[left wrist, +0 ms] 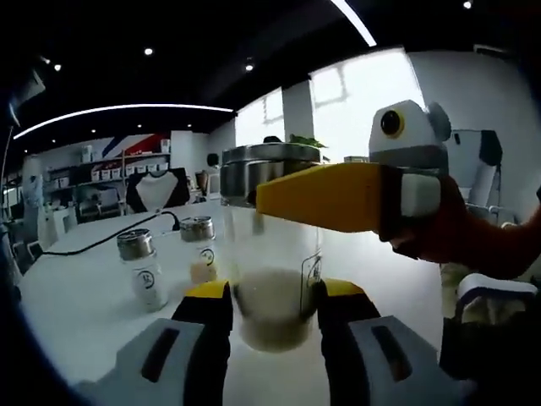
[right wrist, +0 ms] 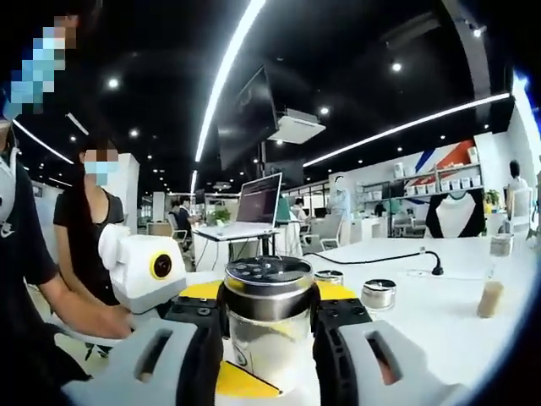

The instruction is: Rotate the seasoning bottle until the label or dispensing opening points toward the visible target arrow and the bottle remains upright within the marked orientation range

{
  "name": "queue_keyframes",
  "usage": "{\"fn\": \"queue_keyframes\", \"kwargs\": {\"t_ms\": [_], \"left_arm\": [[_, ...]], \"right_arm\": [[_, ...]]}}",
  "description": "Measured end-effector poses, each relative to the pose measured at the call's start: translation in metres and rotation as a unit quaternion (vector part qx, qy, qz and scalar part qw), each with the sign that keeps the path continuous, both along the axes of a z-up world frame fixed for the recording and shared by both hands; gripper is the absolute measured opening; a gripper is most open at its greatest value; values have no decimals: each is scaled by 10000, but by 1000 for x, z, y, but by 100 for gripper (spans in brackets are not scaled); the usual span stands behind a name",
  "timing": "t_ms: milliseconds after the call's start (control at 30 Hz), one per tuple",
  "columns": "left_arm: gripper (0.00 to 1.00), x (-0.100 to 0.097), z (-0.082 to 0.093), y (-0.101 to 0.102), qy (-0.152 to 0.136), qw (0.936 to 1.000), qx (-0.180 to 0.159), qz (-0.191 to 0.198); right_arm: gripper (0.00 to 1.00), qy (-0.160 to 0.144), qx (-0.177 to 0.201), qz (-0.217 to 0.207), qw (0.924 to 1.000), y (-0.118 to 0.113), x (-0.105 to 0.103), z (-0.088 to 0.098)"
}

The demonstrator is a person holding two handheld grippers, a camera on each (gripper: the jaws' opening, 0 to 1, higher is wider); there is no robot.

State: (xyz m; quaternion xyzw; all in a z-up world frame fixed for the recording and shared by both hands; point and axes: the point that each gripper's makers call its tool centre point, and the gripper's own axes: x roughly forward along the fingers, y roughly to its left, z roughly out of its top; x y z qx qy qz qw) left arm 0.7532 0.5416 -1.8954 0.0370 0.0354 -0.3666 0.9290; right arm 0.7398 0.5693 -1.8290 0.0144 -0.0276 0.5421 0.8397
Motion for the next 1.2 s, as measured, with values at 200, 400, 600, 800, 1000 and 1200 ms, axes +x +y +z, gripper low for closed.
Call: {"fn": "queue_keyframes", "kwargs": {"t_ms": [200, 400, 600, 800, 1000, 1200], "left_arm": [[51, 1, 1, 5, -114, 9996, 71, -229], [63, 1, -1, 9, 47, 9994, -79, -330], [71, 4, 2, 12, -72, 9996, -15, -285], [71, 2, 1, 15, -51, 9994, 3, -335], [81, 5, 3, 21, -80, 9996, -9, -287], [82, 8, 2, 26, -112, 9997, 23, -230]], "right_arm": [[37, 335, 475, -25, 9983, -19, 14, 9], [37, 118, 40, -337, 9994, -39, 40, 9], [37, 108, -242, -594, 9979, -52, 76, 2], [37, 212, -317, -730, 9966, -58, 110, -10], [37, 521, -157, -681, 9962, -61, 134, -25], [37, 398, -255, -736, 9962, -62, 148, -27]]}}
